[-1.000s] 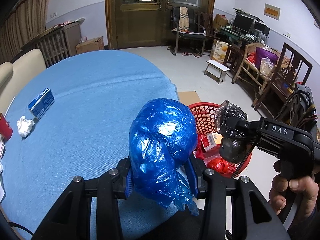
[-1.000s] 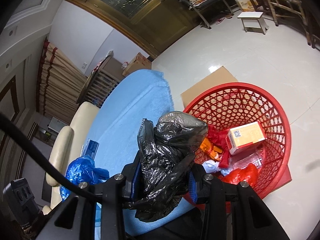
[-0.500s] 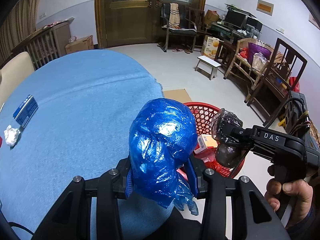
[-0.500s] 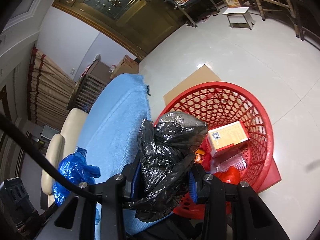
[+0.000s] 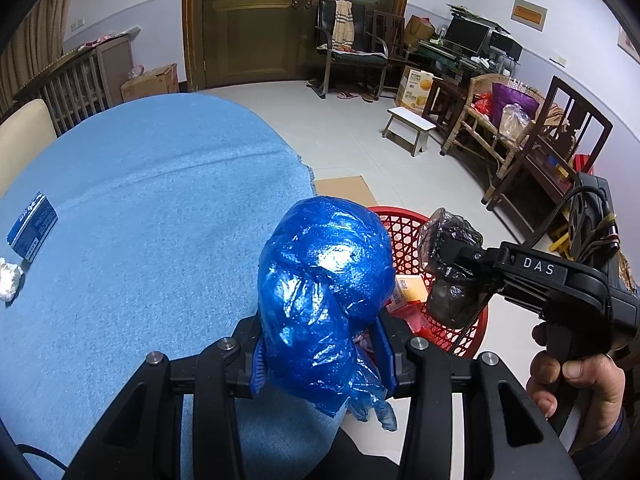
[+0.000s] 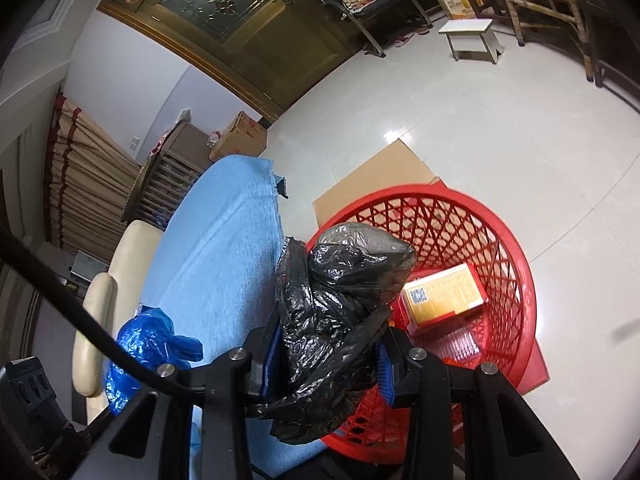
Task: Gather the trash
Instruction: 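Move both tools over the red wastebasket holding the bags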
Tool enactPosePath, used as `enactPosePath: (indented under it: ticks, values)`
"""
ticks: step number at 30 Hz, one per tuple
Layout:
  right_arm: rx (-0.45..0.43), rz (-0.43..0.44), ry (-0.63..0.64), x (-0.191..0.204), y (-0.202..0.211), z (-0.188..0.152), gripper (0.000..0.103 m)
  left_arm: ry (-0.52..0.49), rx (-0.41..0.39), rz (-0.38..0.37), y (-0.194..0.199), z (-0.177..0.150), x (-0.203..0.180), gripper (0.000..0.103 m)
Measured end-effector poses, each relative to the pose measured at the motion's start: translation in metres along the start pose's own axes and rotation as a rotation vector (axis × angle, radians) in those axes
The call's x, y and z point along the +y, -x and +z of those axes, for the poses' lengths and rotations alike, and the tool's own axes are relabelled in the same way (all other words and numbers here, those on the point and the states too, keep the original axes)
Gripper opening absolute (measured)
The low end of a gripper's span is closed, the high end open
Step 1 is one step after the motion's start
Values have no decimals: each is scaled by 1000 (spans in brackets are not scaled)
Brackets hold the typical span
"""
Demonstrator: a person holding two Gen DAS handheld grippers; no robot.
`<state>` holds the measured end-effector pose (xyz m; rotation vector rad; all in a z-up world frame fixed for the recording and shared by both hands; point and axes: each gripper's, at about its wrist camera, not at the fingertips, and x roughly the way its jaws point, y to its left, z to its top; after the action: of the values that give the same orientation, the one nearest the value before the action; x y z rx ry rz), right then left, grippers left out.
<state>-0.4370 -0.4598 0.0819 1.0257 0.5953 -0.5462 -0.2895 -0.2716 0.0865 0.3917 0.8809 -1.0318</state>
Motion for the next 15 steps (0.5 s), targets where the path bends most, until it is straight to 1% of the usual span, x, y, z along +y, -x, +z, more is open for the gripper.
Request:
enactPosePath:
  ticks: [5, 6, 7, 8, 9, 15]
  values:
    - [3, -32, 18, 2, -4, 4, 43, 2, 0, -11, -3, 4, -2, 45]
    - [0, -46, 18, 1, -4, 4, 45, 3, 2, -12, -4, 4, -3, 45]
    - [-1, -59, 14, 0, -4, 5, 58, 4, 5, -13, -5, 5, -3, 45]
    - [2, -72, 3, -3, -5, 5, 67, 4, 8, -16, -6, 6, -3, 45]
    - [5, -82, -12, -6, -5, 6, 79, 4, 11, -17, -8, 6, -3, 45]
    - [-11, -108, -66, -21, -1, 10, 79, -11, 30, -29, -17, 10, -11, 45]
